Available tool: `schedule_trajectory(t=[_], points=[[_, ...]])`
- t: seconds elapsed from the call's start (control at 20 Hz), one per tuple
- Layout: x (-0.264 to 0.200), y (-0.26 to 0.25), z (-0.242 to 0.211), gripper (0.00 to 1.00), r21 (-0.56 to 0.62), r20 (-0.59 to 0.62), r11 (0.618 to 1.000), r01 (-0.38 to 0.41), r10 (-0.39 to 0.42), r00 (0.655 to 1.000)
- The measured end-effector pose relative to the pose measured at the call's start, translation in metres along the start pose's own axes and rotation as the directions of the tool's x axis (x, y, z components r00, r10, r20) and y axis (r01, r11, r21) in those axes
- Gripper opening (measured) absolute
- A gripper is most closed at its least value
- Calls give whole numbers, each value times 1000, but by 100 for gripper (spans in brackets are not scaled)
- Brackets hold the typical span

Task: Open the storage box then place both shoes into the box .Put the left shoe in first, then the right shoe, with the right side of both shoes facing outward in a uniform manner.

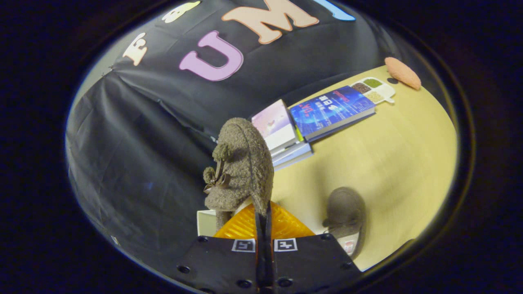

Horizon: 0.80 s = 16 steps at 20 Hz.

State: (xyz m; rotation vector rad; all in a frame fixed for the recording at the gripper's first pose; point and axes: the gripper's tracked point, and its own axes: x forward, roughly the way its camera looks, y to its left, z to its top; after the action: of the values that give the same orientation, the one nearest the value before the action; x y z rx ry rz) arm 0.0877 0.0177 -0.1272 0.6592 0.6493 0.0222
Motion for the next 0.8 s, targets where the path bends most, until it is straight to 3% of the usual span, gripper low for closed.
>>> schedule_trajectory(t=[0.25,0.4,0.8], points=[[-1,67,-36,3,-39,-82,991,-125,122,989],[6,93,-74,3,-84,-169,982,-171,155,973],[39,93,-170,3,-156,-356,976,-152,88,930]])
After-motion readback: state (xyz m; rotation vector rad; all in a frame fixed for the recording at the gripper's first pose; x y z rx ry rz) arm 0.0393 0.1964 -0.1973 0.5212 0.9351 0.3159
